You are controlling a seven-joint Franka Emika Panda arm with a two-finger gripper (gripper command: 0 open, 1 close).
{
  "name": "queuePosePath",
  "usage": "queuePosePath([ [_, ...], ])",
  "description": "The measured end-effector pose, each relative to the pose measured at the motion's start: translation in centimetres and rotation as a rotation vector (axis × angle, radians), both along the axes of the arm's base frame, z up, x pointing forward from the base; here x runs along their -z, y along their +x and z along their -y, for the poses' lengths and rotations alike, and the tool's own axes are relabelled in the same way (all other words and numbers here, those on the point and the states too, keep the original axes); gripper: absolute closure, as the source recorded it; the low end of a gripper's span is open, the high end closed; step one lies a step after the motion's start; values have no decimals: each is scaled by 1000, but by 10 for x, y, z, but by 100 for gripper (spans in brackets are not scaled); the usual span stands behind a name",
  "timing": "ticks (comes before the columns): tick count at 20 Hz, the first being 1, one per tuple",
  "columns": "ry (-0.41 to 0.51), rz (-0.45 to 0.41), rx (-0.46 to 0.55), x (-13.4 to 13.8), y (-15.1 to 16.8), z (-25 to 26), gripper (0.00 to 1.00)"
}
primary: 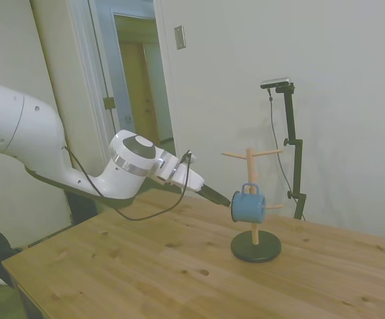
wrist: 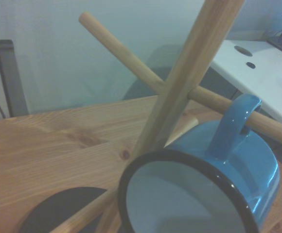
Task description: Unload the mug
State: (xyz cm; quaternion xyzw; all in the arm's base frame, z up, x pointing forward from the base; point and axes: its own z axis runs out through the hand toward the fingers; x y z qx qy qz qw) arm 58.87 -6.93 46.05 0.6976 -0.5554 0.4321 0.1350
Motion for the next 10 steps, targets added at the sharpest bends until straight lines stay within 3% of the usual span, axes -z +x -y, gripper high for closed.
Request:
queuePosePath([
  [10,-19,-3,68,6,-3,45,0],
])
